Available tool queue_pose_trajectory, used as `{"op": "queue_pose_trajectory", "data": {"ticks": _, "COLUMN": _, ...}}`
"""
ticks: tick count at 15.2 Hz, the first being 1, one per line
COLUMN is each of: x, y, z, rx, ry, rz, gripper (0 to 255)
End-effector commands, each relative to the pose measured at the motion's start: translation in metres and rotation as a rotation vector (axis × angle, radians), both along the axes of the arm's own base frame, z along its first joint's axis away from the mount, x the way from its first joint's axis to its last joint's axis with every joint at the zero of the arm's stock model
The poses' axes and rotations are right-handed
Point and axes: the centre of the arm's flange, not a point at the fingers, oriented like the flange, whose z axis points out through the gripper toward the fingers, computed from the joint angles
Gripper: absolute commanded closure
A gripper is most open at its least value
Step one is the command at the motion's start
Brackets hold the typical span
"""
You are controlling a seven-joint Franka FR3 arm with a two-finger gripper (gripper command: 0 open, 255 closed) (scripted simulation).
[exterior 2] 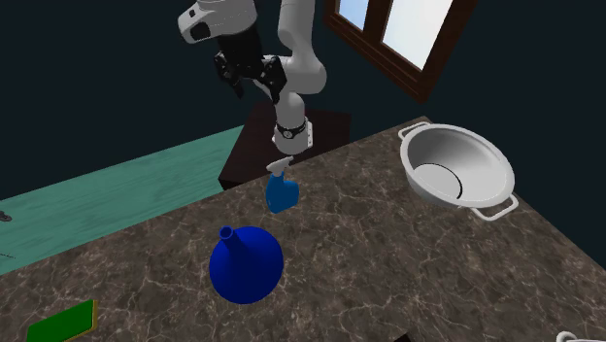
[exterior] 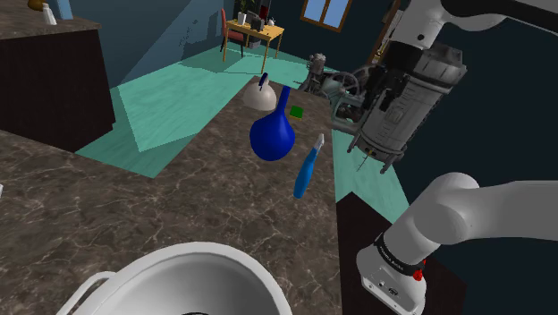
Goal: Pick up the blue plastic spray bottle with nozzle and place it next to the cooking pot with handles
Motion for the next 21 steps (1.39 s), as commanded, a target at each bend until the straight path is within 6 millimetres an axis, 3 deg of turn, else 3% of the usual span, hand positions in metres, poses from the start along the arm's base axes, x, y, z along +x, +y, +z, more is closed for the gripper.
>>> {"op": "queue_pose_trajectory", "data": {"ticks": 1, "x": 0.0, "y": 0.0, "z": 0.0, "rx": 0.0, "ry": 0.0, "rz": 0.0, "gripper": 0}}
{"op": "queue_pose_trajectory", "data": {"ticks": 6, "x": -0.022, "y": 0.049, "z": -0.055, "rx": -0.096, "ry": -0.111, "rz": -0.198, "gripper": 0}}
{"op": "queue_pose_trajectory", "data": {"ticks": 10, "x": -0.027, "y": 0.087, "z": -0.104, "rx": -0.173, "ry": -0.199, "rz": -0.357, "gripper": 0}}
{"op": "queue_pose_trajectory", "data": {"ticks": 15, "x": -0.021, "y": 0.128, "z": -0.169, "rx": -0.269, "ry": -0.31, "rz": -0.556, "gripper": 0}}
{"op": "queue_pose_trajectory", "data": {"ticks": 20, "x": 0.001, "y": 0.16, "z": -0.236, "rx": -0.365, "ry": -0.42, "rz": -0.754, "gripper": 0}}
{"op": "queue_pose_trajectory", "data": {"ticks": 21, "x": 0.003, "y": 0.162, "z": -0.239, "rx": -0.369, "ry": -0.426, "rz": -0.764, "gripper": 0}}
